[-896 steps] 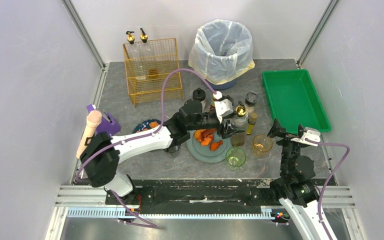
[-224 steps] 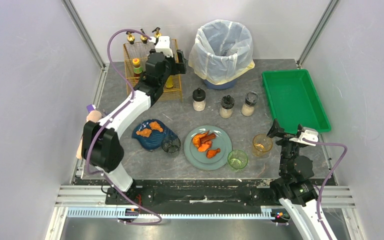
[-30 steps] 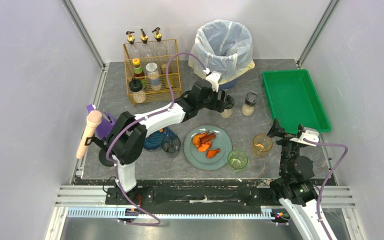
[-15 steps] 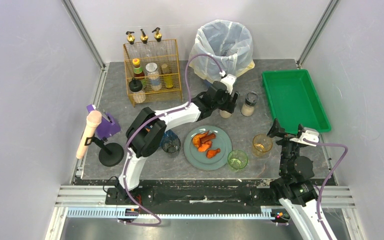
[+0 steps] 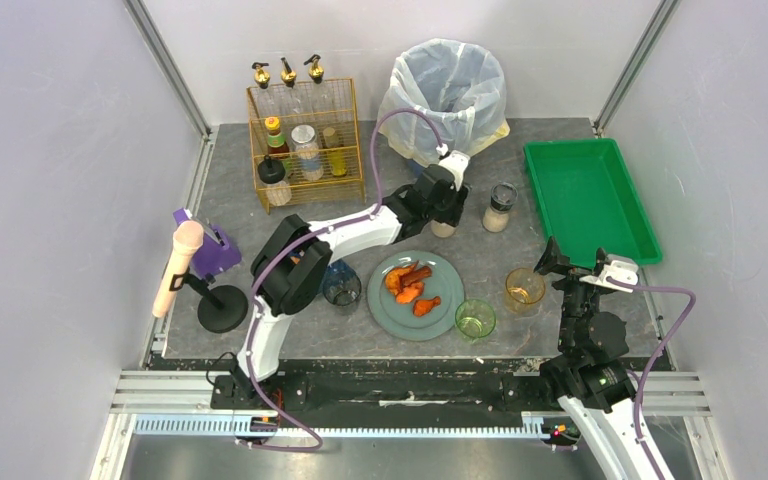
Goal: Clear the kitchen counter
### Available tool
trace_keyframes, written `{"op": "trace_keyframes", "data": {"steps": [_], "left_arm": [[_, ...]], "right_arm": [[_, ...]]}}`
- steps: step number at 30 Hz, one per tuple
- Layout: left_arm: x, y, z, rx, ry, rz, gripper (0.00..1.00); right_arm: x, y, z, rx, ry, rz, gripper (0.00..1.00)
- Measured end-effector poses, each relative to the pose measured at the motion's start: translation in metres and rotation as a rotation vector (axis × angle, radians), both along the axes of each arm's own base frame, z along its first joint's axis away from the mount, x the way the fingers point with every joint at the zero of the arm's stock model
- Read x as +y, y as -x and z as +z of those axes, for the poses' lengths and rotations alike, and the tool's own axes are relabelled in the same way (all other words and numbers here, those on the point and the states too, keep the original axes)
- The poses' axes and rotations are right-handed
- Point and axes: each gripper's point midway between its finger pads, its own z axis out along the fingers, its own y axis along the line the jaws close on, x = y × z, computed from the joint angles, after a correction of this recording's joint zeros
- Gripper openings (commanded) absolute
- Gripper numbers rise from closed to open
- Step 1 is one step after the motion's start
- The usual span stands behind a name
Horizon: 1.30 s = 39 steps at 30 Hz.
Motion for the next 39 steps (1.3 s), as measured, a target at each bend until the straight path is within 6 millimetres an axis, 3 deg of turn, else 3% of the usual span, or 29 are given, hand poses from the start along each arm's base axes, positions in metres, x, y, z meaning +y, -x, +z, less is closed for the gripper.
{"op": "trace_keyframes", "data": {"steps": [6, 14, 19, 33, 39], "left_arm": [[0.031, 0.016, 0.018, 0.017, -0.059, 0.043, 0.2], [0.084, 0.02, 0.098, -0.061, -0.015, 0.143, 0.16], [0.129, 0.008, 0.131, -0.103, 0.01, 0.238, 0.14], [0.288, -0.028, 0.145, -0.132, -0.029, 0.603, 0.14], [0.325, -0.038, 0.153, -0.182, -0.008, 0.707, 0.14]], "right_arm": [[0.0, 0.0, 0.0, 0.0, 0.0, 0.0, 0.98], [0.0, 0.0, 0.0, 0.001, 0.0, 0.0, 0.98], [0.0, 0.0, 0.0, 0.002, 0.0, 0.0, 0.98], [0.0, 0.0, -0.001, 0.003, 0.0, 0.0, 0.98], [0.0, 0.0, -0.001, 0.003, 0.0, 0.0, 0.98]]}}
